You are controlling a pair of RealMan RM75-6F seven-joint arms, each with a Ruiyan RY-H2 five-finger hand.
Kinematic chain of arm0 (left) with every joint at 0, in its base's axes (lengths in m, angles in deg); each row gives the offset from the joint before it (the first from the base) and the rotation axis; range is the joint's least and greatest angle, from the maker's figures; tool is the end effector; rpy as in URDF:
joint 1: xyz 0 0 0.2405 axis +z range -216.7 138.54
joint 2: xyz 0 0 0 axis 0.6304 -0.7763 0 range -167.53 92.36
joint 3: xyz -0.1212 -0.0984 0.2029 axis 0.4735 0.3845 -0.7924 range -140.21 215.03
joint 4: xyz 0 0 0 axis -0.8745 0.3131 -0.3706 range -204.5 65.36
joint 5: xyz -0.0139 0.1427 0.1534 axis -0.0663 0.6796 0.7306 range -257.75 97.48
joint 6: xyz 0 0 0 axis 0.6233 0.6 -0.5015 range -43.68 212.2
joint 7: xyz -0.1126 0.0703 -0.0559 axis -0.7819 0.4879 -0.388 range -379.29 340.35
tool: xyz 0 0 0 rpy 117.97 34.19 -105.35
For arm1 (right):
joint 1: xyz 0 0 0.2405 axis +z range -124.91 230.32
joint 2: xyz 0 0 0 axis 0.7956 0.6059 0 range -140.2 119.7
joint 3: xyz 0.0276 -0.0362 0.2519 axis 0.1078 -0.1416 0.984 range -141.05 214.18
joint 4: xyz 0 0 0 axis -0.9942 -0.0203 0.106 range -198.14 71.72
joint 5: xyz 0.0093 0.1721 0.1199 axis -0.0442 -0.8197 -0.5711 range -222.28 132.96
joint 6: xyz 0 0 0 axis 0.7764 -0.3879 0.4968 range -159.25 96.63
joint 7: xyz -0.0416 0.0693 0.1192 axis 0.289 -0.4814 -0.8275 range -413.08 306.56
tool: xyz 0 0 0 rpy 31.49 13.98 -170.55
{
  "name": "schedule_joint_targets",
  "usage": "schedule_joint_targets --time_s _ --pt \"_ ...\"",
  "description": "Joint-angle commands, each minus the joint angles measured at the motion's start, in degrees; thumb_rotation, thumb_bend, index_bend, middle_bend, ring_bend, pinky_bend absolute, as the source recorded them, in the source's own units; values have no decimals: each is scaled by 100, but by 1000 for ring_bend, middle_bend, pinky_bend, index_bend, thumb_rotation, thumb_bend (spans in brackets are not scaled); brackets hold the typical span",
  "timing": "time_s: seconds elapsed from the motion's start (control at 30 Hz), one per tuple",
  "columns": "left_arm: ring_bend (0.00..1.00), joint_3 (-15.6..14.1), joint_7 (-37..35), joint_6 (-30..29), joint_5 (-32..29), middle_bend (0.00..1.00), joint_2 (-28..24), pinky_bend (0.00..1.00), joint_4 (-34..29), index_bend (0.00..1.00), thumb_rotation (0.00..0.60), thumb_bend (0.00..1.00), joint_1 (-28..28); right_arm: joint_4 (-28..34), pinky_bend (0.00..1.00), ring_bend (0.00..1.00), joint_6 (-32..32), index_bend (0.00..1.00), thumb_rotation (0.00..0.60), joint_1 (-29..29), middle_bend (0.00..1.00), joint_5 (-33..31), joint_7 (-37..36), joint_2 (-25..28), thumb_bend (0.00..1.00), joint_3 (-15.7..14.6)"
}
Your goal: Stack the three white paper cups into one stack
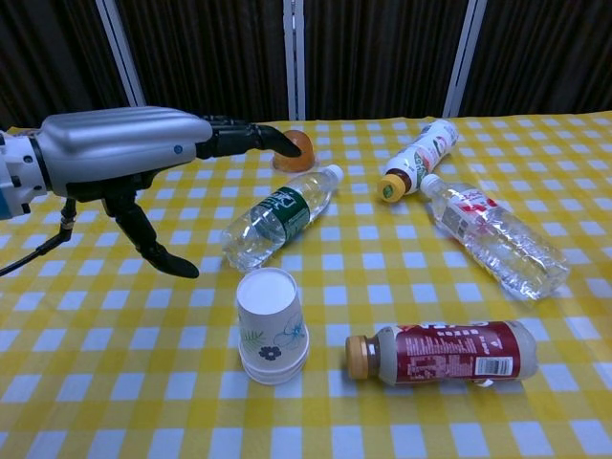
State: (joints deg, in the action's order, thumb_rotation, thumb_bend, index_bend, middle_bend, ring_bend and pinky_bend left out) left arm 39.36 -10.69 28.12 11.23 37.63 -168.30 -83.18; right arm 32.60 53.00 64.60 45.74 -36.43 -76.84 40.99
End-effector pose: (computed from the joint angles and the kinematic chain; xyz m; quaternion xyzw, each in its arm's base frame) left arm -0.1070 0.2837 0.0211 -0.8402 -0.2415 -0.4117 0.2573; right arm -0.2578 -0.2178 0.1389 0.6659 -0.2637 0.3894 0.5791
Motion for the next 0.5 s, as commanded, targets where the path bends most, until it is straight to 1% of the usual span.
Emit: schedule_joint_targets --time_s 0.03,0.13,0.23,0.33,0.37,0.4,0.5 --pt "0 137 504 -729 -422 0 12 0 134 0 600 0 511 1 0 0 19 0 600 -7 0 8 5 2 0 9" --pt "0 177 769 -1460 -784 0 23 0 115 0 600 0 1042 4 0 0 50 0 600 -21 0 17 10 9 0 21" --pt "0 153 792 -2054 -1080 0 -109 0 1 0 600 0 1539 15 0 0 76 0 600 -32 0 24 11 20 0 32" --pt "0 -26 882 -2478 -1162 0 -377 0 -160 0 600 0 1975 42 0 0 102 0 600 -41 0 53 17 32 0 34" --pt "0 -146 886 -2763 -1268 0 -538 0 -252 0 600 0 2283 73 0 0 131 0 600 -48 0 73 14 46 0 42" --pt "0 -253 853 -2992 -1237 0 -644 0 -335 0 600 0 2500 99 0 0 149 0 600 -55 0 81 3 63 0 46" --pt "0 -392 716 -3265 -1159 0 -779 0 -418 0 600 0 2817 150 0 0 157 0 600 -65 0 65 -31 107 0 64"
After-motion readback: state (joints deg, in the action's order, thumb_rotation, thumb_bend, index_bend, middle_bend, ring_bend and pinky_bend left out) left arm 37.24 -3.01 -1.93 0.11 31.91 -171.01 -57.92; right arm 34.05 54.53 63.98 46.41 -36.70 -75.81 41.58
